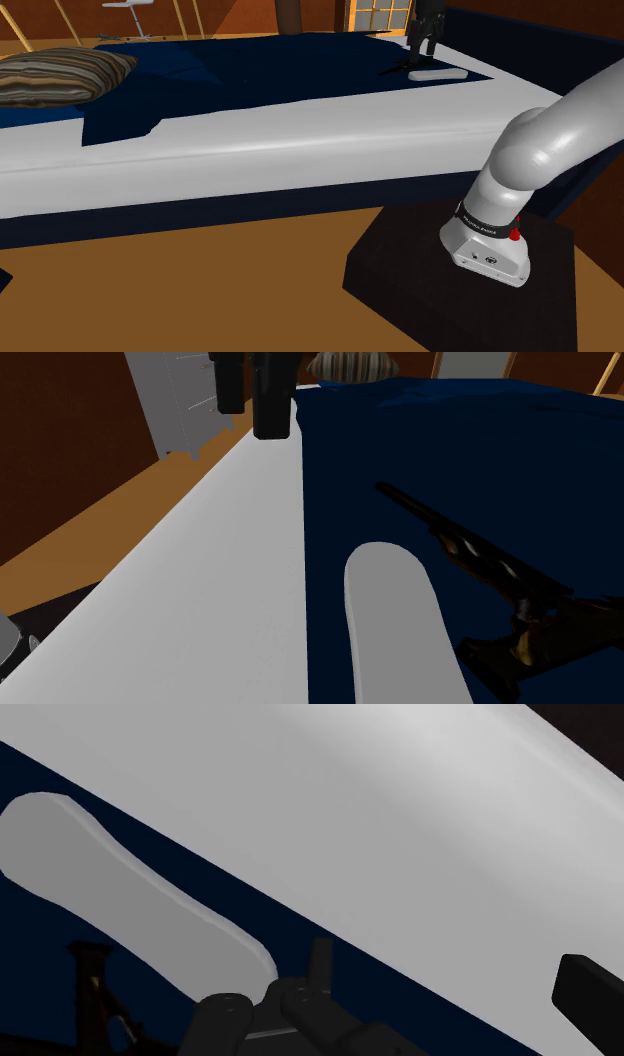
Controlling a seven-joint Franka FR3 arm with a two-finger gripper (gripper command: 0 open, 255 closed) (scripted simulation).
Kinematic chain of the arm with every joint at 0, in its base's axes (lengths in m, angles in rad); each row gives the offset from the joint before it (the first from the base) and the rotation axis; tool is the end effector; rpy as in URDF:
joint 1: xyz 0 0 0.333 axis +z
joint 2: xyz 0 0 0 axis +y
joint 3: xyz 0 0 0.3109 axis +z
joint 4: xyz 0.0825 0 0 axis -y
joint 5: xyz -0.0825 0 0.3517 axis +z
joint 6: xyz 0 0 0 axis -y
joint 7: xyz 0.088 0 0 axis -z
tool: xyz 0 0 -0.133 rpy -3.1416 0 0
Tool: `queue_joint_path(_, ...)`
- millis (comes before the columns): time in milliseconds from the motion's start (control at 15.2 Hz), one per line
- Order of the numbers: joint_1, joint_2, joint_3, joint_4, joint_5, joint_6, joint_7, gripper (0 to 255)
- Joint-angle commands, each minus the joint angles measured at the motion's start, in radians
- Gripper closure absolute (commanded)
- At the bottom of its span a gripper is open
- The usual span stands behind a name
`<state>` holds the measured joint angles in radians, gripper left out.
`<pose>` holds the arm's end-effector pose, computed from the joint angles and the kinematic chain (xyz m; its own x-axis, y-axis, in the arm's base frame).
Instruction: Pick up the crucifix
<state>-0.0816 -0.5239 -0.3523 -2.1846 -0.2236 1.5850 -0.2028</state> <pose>0.3056 -0.1969 0.5402 0.9806 -0.1633 -0.1085 -0.1613 -0.9865 0.0273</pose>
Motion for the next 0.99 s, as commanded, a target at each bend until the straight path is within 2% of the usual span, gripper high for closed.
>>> queue_joint_path(0,-0.007,0.057,-0.048,0.038,-0.009,0.022,-0.054,0)
queue_joint_path(462,-0.022,0.284,-0.197,0.198,0.022,0.087,-0.234,0)
queue_joint_path(726,-0.042,0.444,-0.274,0.316,0.086,0.111,-0.353,0)
queue_joint_path(924,-0.076,0.579,-0.319,0.421,0.157,0.115,-0.448,0)
